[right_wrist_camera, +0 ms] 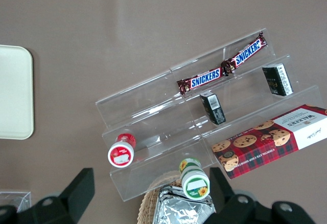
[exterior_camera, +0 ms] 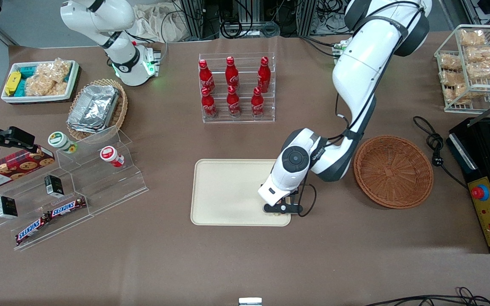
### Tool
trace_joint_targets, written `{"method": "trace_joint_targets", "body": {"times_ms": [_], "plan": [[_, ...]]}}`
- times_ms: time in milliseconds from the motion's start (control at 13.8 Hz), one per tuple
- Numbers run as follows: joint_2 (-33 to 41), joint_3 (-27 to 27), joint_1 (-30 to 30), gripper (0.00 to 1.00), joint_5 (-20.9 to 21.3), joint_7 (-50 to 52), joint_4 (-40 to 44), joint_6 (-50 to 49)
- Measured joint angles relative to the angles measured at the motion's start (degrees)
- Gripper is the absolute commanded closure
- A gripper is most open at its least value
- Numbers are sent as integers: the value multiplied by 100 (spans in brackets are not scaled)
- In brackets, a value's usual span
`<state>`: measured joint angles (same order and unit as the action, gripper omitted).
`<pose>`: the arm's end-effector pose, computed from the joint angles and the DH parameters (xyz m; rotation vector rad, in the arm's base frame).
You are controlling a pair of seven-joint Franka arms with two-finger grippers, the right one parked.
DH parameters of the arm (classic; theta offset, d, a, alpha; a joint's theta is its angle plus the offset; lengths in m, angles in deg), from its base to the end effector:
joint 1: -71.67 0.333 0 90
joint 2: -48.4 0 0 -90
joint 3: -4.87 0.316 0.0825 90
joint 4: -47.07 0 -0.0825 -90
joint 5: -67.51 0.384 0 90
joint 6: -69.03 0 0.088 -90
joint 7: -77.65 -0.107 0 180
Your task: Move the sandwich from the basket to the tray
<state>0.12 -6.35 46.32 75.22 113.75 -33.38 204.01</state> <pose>0.6152 -0.4156 0.2172 3.0317 -0.0367 0.1175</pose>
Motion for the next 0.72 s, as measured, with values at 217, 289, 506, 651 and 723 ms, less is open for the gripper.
{"method": "trace_joint_targets", "body": {"times_ms": [217, 289, 506, 651, 723], "plan": [[7, -8, -10, 1, 0, 236, 65, -45], [25, -7, -5, 1, 0, 278, 118, -210], [374, -7, 6, 1, 0, 284, 375, -1397], [914, 14, 52, 1, -1, 247, 477, -2179], [1217, 33, 122, 1, -1, 200, 506, -2474]]}}
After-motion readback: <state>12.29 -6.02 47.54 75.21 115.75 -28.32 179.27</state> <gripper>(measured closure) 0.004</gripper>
